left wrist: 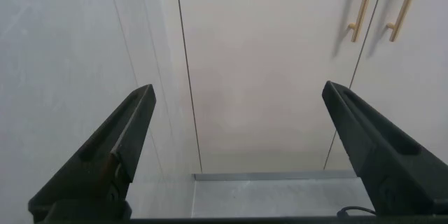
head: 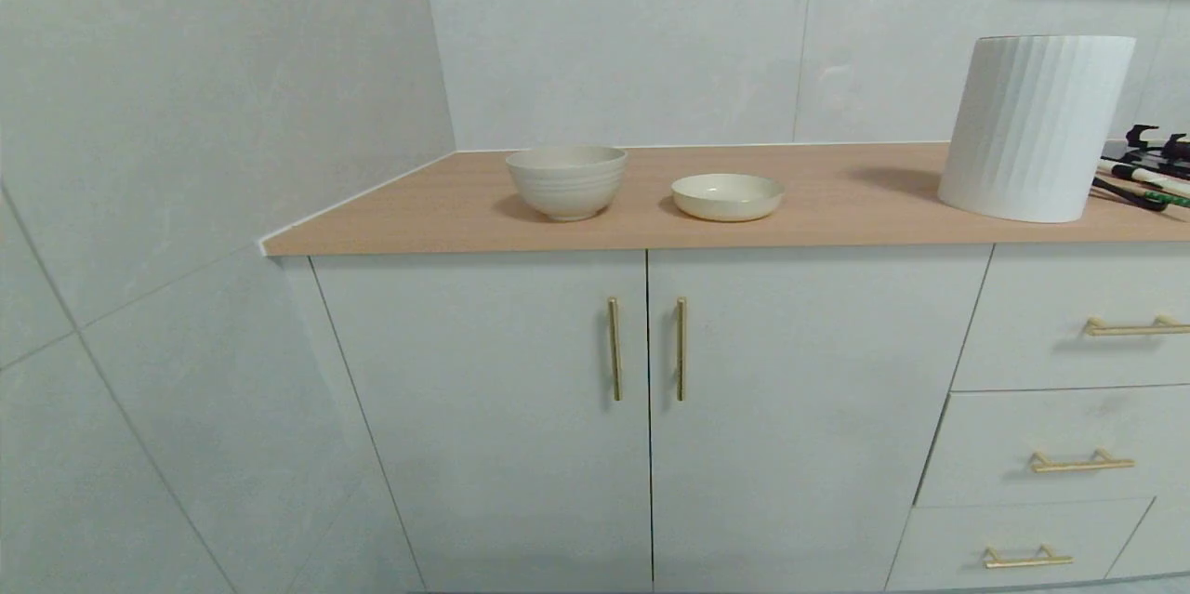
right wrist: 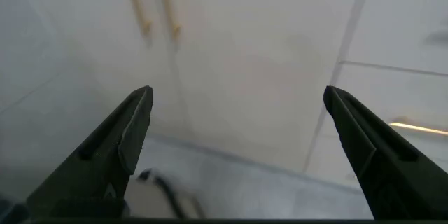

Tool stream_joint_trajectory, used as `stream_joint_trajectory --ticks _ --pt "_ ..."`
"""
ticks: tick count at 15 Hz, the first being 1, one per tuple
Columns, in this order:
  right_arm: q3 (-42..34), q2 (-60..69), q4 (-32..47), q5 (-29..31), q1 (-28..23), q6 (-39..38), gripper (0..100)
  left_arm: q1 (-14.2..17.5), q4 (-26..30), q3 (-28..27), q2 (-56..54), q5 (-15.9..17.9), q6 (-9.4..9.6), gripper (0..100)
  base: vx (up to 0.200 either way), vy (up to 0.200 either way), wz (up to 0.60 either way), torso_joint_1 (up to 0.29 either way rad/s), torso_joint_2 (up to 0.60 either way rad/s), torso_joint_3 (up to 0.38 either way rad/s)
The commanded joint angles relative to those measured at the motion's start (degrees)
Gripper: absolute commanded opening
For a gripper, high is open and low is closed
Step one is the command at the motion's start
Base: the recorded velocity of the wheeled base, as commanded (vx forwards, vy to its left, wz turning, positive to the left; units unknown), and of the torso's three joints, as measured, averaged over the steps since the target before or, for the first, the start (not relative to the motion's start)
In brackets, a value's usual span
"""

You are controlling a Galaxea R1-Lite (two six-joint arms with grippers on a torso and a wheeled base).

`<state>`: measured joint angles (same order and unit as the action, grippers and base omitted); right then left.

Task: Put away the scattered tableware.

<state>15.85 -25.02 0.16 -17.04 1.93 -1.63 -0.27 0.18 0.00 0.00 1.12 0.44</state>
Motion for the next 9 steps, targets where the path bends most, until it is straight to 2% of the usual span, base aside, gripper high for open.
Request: stream_joint_trajectory --ticks 1,2,4,6,9 --pt "9.55 -24.20 -2.88 -4.23 6.69 -0.56 100 0.00 -0.01 0.00 0.00 0.02 0.00 100 0.000 0.000 0.00 0.000 0.00 0.000" --pt "10.70 -27.72 -4.64 -4.31 8.09 -0.56 100 0.00 -0.01 0.00 0.00 0.02 0.00 100 0.000 0.000 0.00 0.000 0.00 0.000" --pt "14.56 -41.69 -13.52 -4.23 13.19 -0.74 100 0.00 -0.01 0.00 0.00 0.02 0.00 100 0.000 0.000 0.00 0.000 0.00 0.000" --pt "19.13 -51.45 -19.67 -4.31 16.09 -3.55 100 0.00 -0.01 0.00 0.00 0.02 0.00 100 0.000 0.000 0.00 0.000 0.00 0.000" --pt "25.20 -59.54 -21.87 -4.58 21.01 -8.21 100 0.00 -0.01 0.00 0.00 0.02 0.00 100 0.000 0.000 0.00 0.000 0.00 0.000"
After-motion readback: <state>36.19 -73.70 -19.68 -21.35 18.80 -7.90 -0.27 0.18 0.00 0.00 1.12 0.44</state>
